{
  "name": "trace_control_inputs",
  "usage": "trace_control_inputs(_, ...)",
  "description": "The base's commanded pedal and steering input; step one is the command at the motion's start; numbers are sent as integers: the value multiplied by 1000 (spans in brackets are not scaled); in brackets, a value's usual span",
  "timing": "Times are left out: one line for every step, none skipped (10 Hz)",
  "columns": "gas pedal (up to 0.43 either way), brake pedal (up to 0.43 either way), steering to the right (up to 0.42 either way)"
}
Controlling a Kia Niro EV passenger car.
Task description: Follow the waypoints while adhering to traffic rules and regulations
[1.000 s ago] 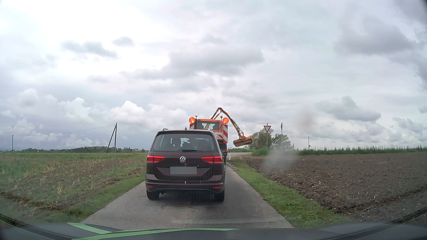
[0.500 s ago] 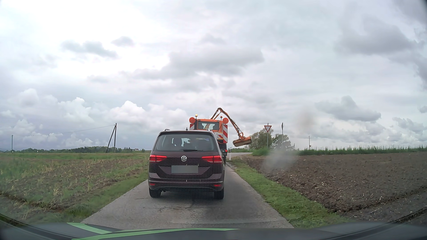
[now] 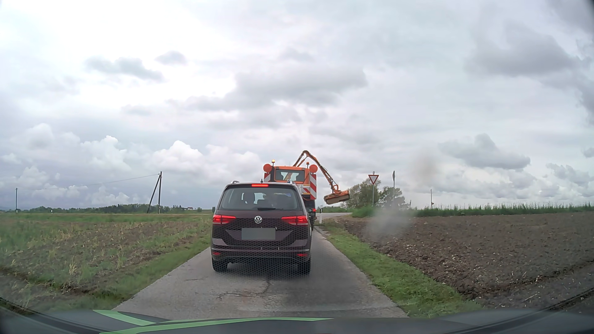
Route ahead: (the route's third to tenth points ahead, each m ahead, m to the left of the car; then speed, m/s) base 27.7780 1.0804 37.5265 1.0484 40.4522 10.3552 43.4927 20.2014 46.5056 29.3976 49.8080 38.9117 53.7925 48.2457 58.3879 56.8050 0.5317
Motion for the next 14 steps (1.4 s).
trace_control_inputs(0, 0, -10)
trace_control_inputs(0, 0, -10)
trace_control_inputs(0, 0, -10)
trace_control_inputs(0, 0, -10)
trace_control_inputs(0, 0, -10)
trace_control_inputs(20, 0, -10)
trace_control_inputs(39, 0, -10)
trace_control_inputs(59, 0, -9)
trace_control_inputs(79, 0, -9)
trace_control_inputs(79, 0, -9)
trace_control_inputs(87, 0, -8)
trace_control_inputs(87, 0, -9)
trace_control_inputs(87, 0, -9)
trace_control_inputs(87, 0, -9)
